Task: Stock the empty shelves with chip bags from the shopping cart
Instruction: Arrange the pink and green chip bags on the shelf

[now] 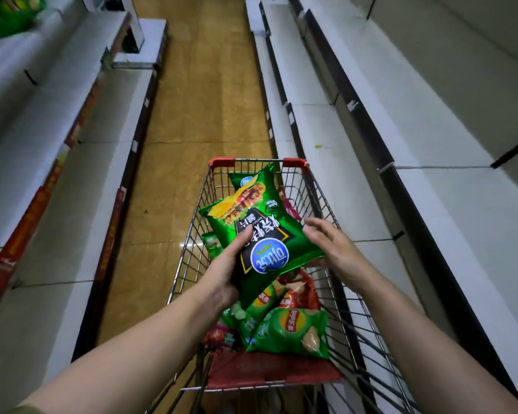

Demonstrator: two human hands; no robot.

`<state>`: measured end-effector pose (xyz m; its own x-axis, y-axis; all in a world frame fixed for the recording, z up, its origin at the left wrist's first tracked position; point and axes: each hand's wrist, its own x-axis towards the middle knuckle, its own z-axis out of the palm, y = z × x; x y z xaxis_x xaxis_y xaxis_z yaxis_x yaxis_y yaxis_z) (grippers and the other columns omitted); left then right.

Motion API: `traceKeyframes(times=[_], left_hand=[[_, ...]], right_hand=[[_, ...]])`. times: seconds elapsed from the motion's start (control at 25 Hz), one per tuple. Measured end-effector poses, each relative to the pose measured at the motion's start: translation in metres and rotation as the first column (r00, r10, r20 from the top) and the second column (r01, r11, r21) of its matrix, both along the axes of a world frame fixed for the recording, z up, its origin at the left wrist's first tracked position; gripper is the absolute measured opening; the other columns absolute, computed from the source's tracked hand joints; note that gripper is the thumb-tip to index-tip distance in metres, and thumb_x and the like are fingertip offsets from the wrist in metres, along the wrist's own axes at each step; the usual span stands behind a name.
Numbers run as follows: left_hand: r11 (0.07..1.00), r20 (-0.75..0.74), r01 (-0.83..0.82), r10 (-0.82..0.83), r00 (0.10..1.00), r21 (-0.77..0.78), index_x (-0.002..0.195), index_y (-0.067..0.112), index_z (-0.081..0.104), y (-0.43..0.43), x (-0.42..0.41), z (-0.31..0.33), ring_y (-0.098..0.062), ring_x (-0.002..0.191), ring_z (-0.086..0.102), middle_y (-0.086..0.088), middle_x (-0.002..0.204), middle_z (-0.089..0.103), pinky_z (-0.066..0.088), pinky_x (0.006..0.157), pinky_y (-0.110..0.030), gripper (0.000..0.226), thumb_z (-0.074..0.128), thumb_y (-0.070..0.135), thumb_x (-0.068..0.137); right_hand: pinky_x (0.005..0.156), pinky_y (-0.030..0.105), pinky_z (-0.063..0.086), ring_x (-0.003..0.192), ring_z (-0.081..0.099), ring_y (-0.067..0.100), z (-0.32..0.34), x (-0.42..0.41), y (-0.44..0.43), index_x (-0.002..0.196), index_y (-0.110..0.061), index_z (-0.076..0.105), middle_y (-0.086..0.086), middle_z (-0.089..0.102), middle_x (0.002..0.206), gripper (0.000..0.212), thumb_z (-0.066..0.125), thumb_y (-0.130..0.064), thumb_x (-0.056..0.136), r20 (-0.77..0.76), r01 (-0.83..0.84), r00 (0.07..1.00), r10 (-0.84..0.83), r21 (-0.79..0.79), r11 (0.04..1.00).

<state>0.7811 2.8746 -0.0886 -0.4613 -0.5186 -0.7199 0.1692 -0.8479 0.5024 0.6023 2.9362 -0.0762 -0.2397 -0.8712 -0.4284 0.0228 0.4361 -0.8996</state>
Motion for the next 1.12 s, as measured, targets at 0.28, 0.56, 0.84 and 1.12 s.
traceKeyframes(times=[0.28,0.56,0.84,1.12], left_hand=[[0.970,-0.182,0.187,-0.214,0.960,-0.155,0.106,0.014,0.067,0.045,-0.035,0.070,-0.019,0.077,0.072,-0.008,0.094,0.075,0.058,0.066,-0.030,0.044,0.057,0.048,0.081],[0.595,0.193,0.294,-0.228,0.954,-0.748,0.143,0.020,0.024,0.068,-0.046,0.152,-0.026,0.132,0.041,-0.010,0.145,0.039,0.027,0.113,-0.053,0.113,0.071,0.069,0.052],[-0.473,0.497,0.367,-0.183,0.848,-0.801,0.150,0.030,0.008,0.096,-0.066,0.266,-0.016,0.146,-0.001,0.000,0.158,-0.003,0.005,0.120,-0.040,0.125,0.085,0.043,0.054],[-0.811,0.870,0.403,-0.240,0.431,-0.424,0.138,0.024,0.035,0.168,-0.073,0.347,-0.002,0.118,0.054,0.011,0.127,0.058,0.043,0.101,-0.025,0.104,0.089,0.039,0.050]], right_hand=[[0.053,0.024,0.055,0.060,0.065,0.006,0.099,-0.014,0.061,0.102,-0.016,0.063,-0.003,0.068,0.079,0.032,0.071,0.001,0.076,-0.212,0.192,0.949,-0.235,-0.205,0.960],[0.051,0.022,0.053,0.057,0.064,0.007,0.225,-0.025,0.153,0.089,-0.020,0.067,-0.007,0.069,0.063,0.024,0.069,0.001,0.077,-0.453,0.228,0.818,-0.354,-0.310,0.923],[0.054,0.018,0.052,0.060,0.062,-0.001,0.315,-0.015,0.228,0.090,-0.025,0.068,-0.010,0.069,0.068,0.031,0.074,0.000,0.073,-0.682,0.128,0.680,-0.270,-0.252,0.959],[0.078,0.052,0.054,0.075,0.066,0.017,0.385,0.018,0.307,0.093,-0.016,0.072,0.011,0.072,0.084,0.025,0.078,-0.006,0.071,-0.821,0.039,0.564,-0.088,-0.080,0.996]])
